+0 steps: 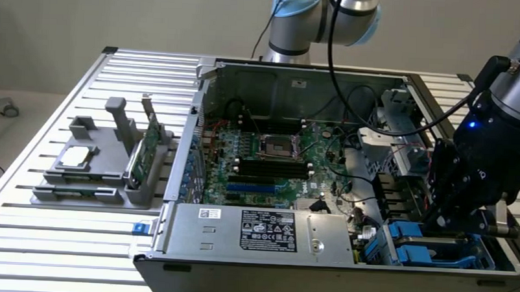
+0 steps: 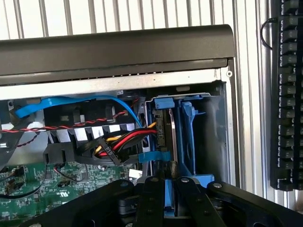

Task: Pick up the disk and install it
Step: 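Insert the first disk wire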

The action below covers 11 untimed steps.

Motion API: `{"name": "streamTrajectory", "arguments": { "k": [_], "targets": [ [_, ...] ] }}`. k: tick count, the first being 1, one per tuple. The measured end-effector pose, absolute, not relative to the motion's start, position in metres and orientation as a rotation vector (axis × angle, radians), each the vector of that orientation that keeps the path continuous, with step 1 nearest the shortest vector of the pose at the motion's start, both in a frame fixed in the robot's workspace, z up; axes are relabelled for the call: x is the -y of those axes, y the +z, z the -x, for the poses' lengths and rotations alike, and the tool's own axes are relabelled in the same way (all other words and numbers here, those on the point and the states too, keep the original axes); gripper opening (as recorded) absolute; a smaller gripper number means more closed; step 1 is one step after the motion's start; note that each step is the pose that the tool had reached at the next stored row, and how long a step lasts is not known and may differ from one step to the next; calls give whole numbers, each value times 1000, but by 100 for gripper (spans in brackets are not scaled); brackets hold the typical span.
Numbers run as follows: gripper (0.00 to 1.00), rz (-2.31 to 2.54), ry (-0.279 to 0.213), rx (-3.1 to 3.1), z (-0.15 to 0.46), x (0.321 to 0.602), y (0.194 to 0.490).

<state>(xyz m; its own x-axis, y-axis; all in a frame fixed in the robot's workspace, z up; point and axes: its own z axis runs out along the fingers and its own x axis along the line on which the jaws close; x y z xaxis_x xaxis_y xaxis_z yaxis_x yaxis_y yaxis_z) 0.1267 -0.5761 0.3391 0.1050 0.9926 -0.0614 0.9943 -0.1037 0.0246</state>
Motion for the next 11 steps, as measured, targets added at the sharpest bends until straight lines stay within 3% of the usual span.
{"name": "streamTrajectory", "arguments": {
  "k": [11],
  "targets": [
    [16, -2301, -46, -2051, -127, 575, 341]
  ]
}}
